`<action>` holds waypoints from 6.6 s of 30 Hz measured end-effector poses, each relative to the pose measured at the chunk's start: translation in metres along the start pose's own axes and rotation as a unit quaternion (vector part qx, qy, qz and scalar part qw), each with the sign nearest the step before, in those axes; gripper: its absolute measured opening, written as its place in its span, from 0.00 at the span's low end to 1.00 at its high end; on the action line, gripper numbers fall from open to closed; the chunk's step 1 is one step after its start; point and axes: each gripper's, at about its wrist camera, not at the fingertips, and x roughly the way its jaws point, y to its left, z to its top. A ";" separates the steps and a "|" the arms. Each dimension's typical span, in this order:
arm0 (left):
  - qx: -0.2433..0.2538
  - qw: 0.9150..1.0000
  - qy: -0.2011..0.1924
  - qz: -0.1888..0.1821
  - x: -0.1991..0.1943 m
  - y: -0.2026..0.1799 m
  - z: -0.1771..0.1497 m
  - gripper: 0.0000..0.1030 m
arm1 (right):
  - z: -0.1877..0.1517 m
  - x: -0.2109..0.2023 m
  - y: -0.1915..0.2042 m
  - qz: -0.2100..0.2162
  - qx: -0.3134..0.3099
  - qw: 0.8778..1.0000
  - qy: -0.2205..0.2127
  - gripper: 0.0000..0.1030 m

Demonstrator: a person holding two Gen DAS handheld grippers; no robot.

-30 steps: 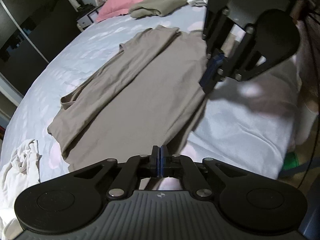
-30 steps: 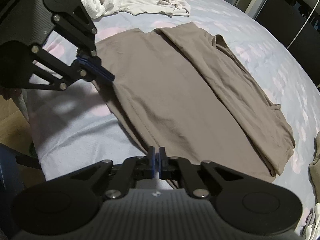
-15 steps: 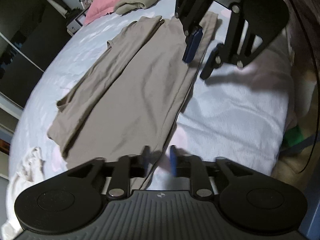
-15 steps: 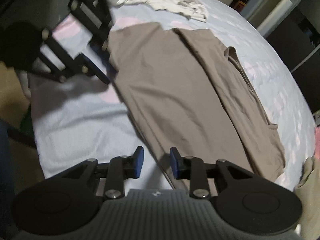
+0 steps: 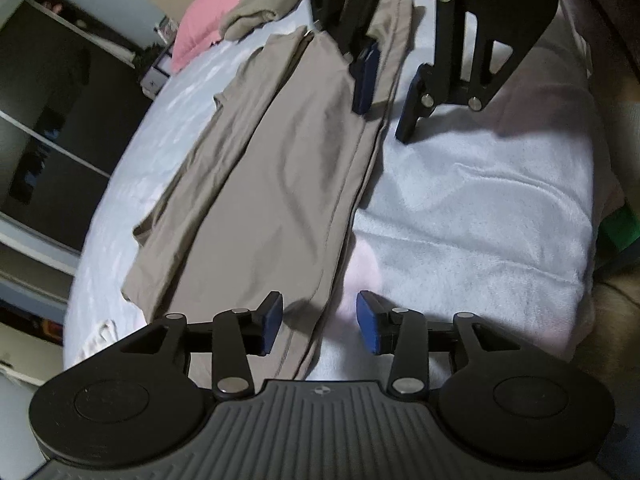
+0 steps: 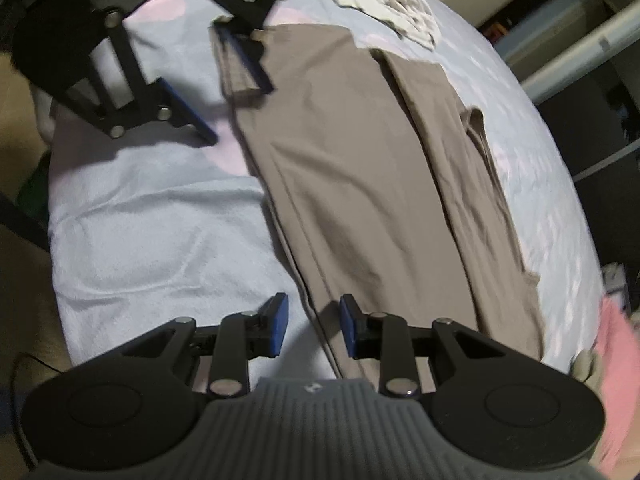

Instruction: Fold clothes

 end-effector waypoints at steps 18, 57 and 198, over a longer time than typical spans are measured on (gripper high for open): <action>0.006 0.993 0.095 0.070 0.012 0.001 -0.019 0.38 | -0.052 -0.007 0.001 -0.108 -0.034 0.991 0.073 0.38; -0.152 0.978 0.062 0.126 -0.012 0.062 -0.019 0.03 | -0.062 -0.015 -0.044 -0.230 0.004 0.973 0.031 0.08; -0.271 0.955 0.057 0.106 0.103 0.275 0.031 0.03 | -0.017 0.031 -0.248 -0.176 0.218 0.960 -0.006 0.05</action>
